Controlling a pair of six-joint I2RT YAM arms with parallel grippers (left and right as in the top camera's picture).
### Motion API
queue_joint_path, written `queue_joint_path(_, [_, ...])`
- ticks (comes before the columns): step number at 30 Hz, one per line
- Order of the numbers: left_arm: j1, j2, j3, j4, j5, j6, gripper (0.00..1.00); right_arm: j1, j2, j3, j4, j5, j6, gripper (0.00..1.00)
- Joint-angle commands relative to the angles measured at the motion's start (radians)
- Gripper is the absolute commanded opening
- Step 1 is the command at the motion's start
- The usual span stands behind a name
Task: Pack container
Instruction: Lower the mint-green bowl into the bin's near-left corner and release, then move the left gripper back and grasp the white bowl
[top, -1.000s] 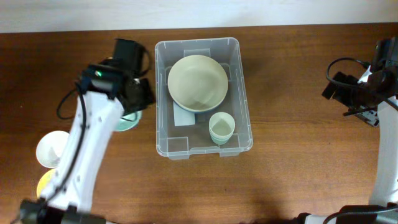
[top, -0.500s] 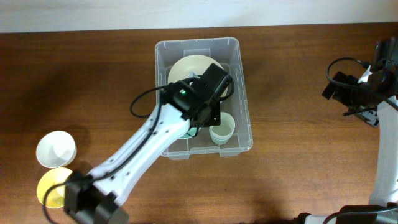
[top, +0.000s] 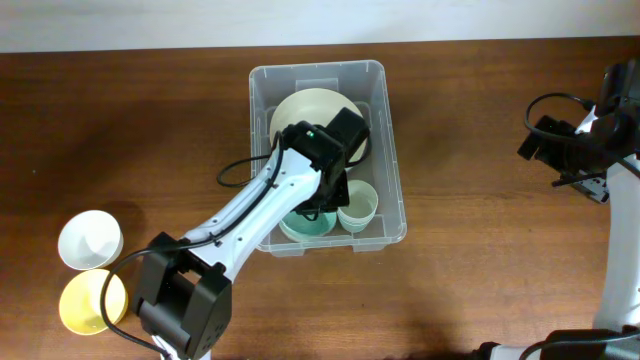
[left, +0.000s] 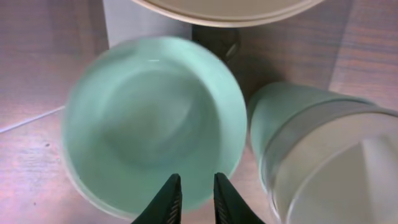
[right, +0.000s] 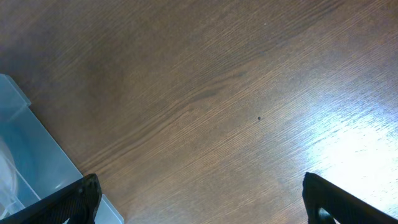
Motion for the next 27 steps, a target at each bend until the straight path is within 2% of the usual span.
queue_joint_path(1, [0.043, -0.011, 0.005, -0.036, 0.009, -0.007, 0.21, -0.002, 0.003, -0.006, 0.002, -0.002, -0.010, 0.99])
queue_joint_path(3, [0.077, -0.040, 0.014, -0.060, -0.004, 0.021, 0.21, -0.002, 0.003, -0.006, 0.002, -0.002, -0.011, 0.99])
queue_joint_path(4, [0.122, -0.085, 0.018, -0.087, -0.035, 0.023, 0.26, -0.002, 0.003, -0.006, 0.002, -0.002, -0.010, 0.99])
queue_joint_path(6, [0.176, -0.139, 0.018, -0.109, -0.074, 0.024, 0.43, -0.002, 0.003, -0.006, 0.003, -0.002, -0.011, 0.99])
queue_joint_path(7, [0.255, -0.208, 0.018, -0.131, -0.113, 0.025, 0.66, -0.002, 0.003, -0.006, 0.003, -0.002, -0.010, 0.99])
queue_joint_path(8, [0.329, -0.259, 0.018, -0.141, -0.140, 0.026, 0.71, -0.002, 0.003, -0.006, 0.003, -0.002, -0.010, 0.99])
queue_joint_path(12, [0.541, -0.346, 0.018, -0.140, -0.151, 0.072, 0.78, -0.002, 0.003, -0.006, 0.003, -0.002, -0.010, 0.99])
queue_joint_path(14, [0.704, -0.355, 0.017, -0.139, -0.140, 0.135, 0.86, -0.002, 0.003, -0.006, 0.003, -0.002, -0.010, 0.99])
queue_joint_path(16, [0.814, -0.332, 0.014, -0.143, -0.116, 0.198, 0.87, -0.002, 0.003, -0.006, 0.003, -0.002, -0.010, 0.99])
queue_joint_path(19, [0.949, -0.270, -0.008, -0.130, -0.113, 0.207, 0.87, -0.002, 0.003, -0.006, 0.003, -0.002, -0.010, 0.99])
queue_joint_path(24, [1.074, -0.136, -0.049, -0.087, -0.105, 0.207, 0.87, -0.002, 0.003, -0.006, 0.003, -0.002, -0.010, 0.99])
queue_joint_path(27, [1.096, -0.051, -0.049, -0.066, -0.101, 0.236, 0.87, -0.002, 0.003, -0.006, 0.003, -0.002, -0.010, 0.99])
